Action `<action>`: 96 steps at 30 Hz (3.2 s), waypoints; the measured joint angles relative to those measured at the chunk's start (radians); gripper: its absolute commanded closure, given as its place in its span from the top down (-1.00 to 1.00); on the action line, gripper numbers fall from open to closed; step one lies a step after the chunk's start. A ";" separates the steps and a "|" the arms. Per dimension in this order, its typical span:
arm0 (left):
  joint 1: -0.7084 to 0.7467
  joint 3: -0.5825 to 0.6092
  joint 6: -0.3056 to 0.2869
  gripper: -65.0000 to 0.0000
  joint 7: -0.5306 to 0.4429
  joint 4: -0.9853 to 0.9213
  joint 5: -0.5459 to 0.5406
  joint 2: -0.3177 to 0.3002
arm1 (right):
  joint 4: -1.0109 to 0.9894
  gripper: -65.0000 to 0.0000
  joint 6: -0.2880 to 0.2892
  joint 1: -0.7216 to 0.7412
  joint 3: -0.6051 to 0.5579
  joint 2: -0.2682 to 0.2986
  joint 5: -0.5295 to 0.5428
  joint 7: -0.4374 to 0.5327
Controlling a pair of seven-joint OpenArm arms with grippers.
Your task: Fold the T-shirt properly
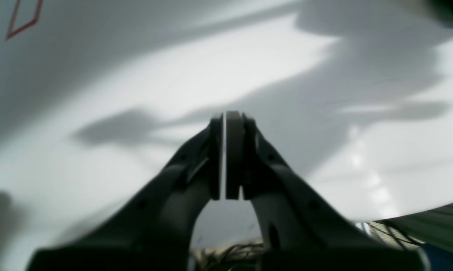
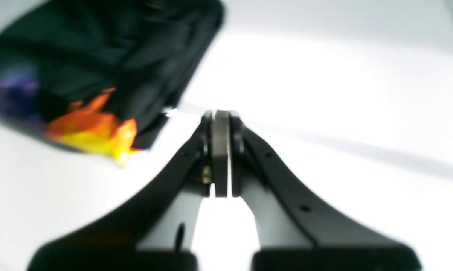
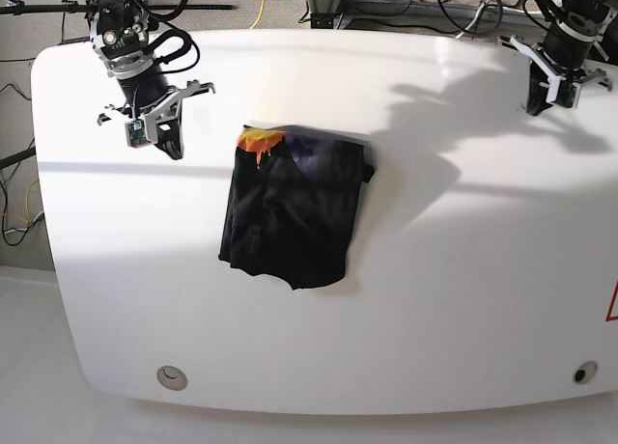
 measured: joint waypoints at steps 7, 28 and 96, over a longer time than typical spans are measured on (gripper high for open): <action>0.028 0.067 0.002 -1.00 -0.051 -0.087 0.032 0.003 | -0.040 -1.00 0.009 -0.107 0.065 -0.063 0.002 -0.043; 0.278 -0.122 0.011 -0.99 -0.154 -0.144 0.074 0.077 | -0.135 -1.00 0.045 -0.438 0.322 -0.096 0.008 0.162; -0.359 0.058 0.205 -1.00 -0.524 -1.722 0.592 0.063 | -1.514 -1.00 -0.002 0.186 -0.108 -0.105 -0.238 0.317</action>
